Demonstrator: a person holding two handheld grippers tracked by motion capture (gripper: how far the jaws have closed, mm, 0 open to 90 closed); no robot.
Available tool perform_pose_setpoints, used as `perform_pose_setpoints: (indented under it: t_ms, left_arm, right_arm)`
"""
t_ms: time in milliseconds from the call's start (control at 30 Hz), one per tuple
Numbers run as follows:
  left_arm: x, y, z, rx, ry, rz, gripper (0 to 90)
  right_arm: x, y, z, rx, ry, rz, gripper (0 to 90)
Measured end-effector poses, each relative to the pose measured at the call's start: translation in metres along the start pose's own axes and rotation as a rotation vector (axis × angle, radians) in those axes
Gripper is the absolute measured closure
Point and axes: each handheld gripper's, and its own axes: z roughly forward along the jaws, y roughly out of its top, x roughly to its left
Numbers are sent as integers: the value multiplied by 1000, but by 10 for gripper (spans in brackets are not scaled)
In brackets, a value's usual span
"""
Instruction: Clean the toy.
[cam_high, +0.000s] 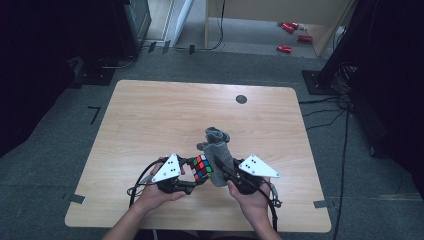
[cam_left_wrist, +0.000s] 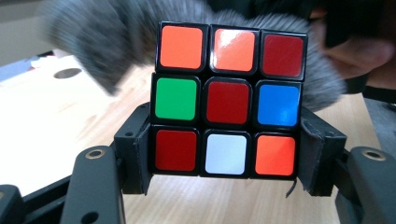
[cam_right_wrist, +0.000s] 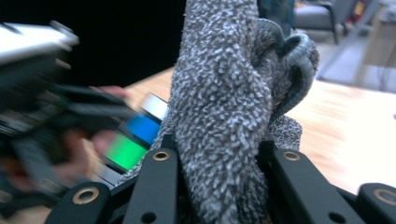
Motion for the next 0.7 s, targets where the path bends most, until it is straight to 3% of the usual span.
perform_pose_setpoints:
  t_ms: [67, 133, 233, 300, 367, 467, 600, 700]
  left_arm:
    - [2, -1, 1, 11, 9, -10, 346]
    - [3, -2, 3, 33, 24, -13, 346]
    - [1, -4, 6, 58, 30, -9, 346]
    - [-1, -2, 5, 39, 15, -8, 346]
    - [0, 1, 3, 25, 2, -27, 347]
    - [5, 4, -4, -14, -9, -55, 346]
    - [8, 3, -4, -7, 7, -63, 347]
    - [6, 2, -1, 19, 0, -57, 347]
  right_arm:
    - [-8, -2, 0, 38, -26, 21, 721]
    - [-10, 0, -2, 35, -32, 29, 718]
    - [1, 7, -6, -7, 20, 11, 711]
    - [15, 10, -4, -19, 68, -39, 701]
    - [19, 9, -1, -28, 83, -63, 695]
    - [8, 5, -1, -46, 65, 1, 704]
    - [-12, -1, -2, 30, -10, 21, 707]
    - [-10, 5, -5, 9, 7, 35, 703]
